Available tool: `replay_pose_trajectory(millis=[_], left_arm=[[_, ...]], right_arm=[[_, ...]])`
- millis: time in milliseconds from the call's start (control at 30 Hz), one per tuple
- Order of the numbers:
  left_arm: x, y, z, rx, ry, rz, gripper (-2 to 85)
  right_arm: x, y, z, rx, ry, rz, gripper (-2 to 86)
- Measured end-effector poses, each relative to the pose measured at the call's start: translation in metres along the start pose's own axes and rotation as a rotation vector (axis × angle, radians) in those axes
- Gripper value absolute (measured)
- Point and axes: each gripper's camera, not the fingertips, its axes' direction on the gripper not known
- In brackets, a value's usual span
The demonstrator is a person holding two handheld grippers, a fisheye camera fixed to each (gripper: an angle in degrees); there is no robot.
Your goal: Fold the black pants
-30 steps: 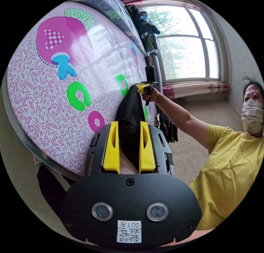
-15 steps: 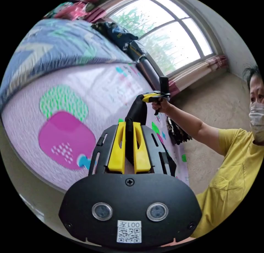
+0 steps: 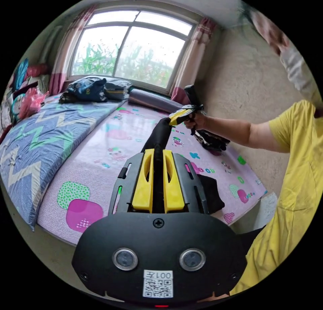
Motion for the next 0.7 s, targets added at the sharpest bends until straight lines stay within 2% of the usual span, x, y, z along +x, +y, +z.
replay_pose_trajectory(millis=[267, 433, 700], left_arm=[[0.179, 0.098, 0.096, -0.115, -0.012, 0.09, 0.5], [0.271, 0.192, 0.195, -0.324, -0.125, 0.22, 0.6], [0.291, 0.271, 0.273, -0.445, -0.199, 0.272, 0.8]], right_arm=[[-0.092, 0.163, -0.035, 0.017, -0.021, 0.068, 2.1], [-0.107, 0.241, -0.012, -0.005, -0.051, 0.139, 2.3], [-0.107, 0.284, 0.006, 0.057, -0.088, 0.242, 2.1]])
